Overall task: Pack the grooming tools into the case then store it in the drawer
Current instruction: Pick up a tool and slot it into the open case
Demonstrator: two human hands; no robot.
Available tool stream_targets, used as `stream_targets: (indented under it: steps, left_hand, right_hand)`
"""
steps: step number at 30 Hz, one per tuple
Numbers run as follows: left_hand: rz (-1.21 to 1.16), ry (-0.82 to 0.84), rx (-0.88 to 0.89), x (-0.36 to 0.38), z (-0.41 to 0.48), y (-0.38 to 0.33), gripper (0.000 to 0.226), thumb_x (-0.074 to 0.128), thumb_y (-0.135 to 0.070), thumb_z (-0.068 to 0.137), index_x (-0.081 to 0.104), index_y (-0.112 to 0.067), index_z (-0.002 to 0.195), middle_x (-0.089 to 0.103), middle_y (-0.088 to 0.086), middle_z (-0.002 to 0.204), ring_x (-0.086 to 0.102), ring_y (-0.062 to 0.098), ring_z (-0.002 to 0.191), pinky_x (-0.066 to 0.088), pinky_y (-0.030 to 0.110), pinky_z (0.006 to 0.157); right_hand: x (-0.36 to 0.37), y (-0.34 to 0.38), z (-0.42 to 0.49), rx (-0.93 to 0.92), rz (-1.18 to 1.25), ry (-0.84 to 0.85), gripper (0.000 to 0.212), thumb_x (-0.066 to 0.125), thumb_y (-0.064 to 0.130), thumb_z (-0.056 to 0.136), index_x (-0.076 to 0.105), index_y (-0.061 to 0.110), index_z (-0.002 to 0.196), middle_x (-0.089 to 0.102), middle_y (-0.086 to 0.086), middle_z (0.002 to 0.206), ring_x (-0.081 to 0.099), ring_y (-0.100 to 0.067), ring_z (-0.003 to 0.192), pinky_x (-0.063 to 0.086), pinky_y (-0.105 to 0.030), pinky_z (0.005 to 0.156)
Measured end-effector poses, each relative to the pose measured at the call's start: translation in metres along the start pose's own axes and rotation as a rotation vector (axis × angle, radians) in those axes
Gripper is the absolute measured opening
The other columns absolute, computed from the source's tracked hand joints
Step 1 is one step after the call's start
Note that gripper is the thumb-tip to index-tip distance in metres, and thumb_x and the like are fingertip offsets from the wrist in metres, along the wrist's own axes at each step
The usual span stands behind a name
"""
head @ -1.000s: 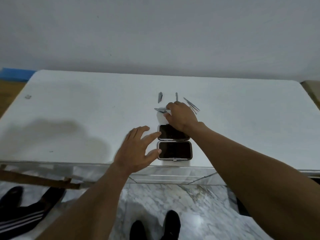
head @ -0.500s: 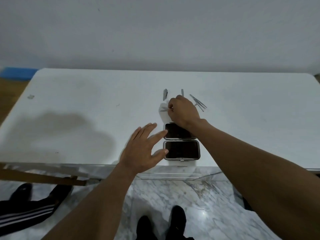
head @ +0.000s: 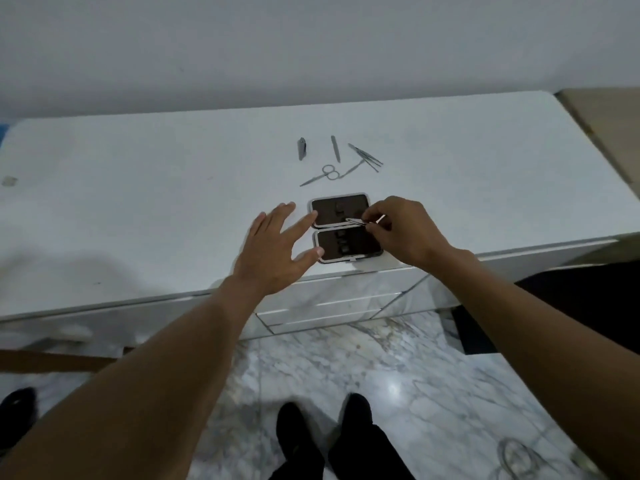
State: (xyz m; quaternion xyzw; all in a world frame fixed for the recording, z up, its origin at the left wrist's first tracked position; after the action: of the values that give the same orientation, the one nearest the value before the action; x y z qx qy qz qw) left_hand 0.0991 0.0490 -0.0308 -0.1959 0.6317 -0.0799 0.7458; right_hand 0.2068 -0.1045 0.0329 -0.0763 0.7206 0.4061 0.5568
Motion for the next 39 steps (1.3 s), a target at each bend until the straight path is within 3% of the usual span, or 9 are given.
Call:
stream_targets:
  steps: [6, 15, 30, 39]
  left_hand:
    - [0.010, -0.009, -0.006, 0.003, 0.000, 0.002, 0.066, 0.038, -0.065, 0.088, 0.037, -0.035, 0.147, 0.036, 0.009, 0.154, 0.027, 0.026, 0.144, 0.020, 0.049, 0.118]
    - [0.025, -0.039, -0.017, 0.003, 0.000, 0.003, 0.068, 0.035, -0.068, 0.086, 0.038, -0.036, 0.147, 0.035, 0.007, 0.155, 0.026, 0.023, 0.145, 0.018, 0.045, 0.118]
    - [0.057, -0.045, -0.027, 0.001, -0.001, 0.002, 0.067, 0.035, -0.069, 0.087, 0.037, -0.039, 0.146, 0.035, 0.004, 0.155, 0.027, 0.021, 0.144, 0.019, 0.044, 0.117]
    - [0.047, -0.052, -0.037, 0.001, 0.000, 0.003, 0.066, 0.037, -0.069, 0.087, 0.037, -0.041, 0.146, 0.035, 0.002, 0.154, 0.027, 0.020, 0.143, 0.019, 0.042, 0.117]
  right_hand:
    - [0.013, 0.002, -0.019, -0.097, -0.037, 0.103, 0.016, 0.064, 0.013, 0.088, 0.071, 0.010, 0.102, 0.068, -0.010, 0.099, 0.063, -0.024, 0.086, 0.053, -0.036, 0.081]
    - [0.016, 0.012, -0.012, -0.282, -0.122, 0.093, 0.014, 0.062, 0.010, 0.085, 0.075, 0.009, 0.090, 0.070, -0.010, 0.088, 0.062, -0.023, 0.076, 0.050, -0.031, 0.070]
    - [0.024, 0.015, -0.011, -0.319, -0.107, 0.148, 0.015, 0.066, 0.014, 0.084, 0.078, 0.016, 0.093, 0.071, -0.009, 0.091, 0.064, -0.026, 0.082, 0.053, -0.039, 0.073]
    - [0.033, 0.014, -0.007, -0.233, 0.000, 0.143, 0.015, 0.068, 0.013, 0.084, 0.077, 0.015, 0.097, 0.073, -0.006, 0.097, 0.066, -0.025, 0.088, 0.052, -0.037, 0.081]
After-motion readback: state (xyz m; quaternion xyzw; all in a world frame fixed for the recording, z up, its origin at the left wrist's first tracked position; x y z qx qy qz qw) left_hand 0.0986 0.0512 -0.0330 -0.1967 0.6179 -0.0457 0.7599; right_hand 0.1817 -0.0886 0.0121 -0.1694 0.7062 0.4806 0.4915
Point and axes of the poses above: each hand's wrist, its own z-axis towards the middle knuckle, its own x-axis out of the palm, y = z × x, the point moved 10 cm from there along z, towards the middle knuckle
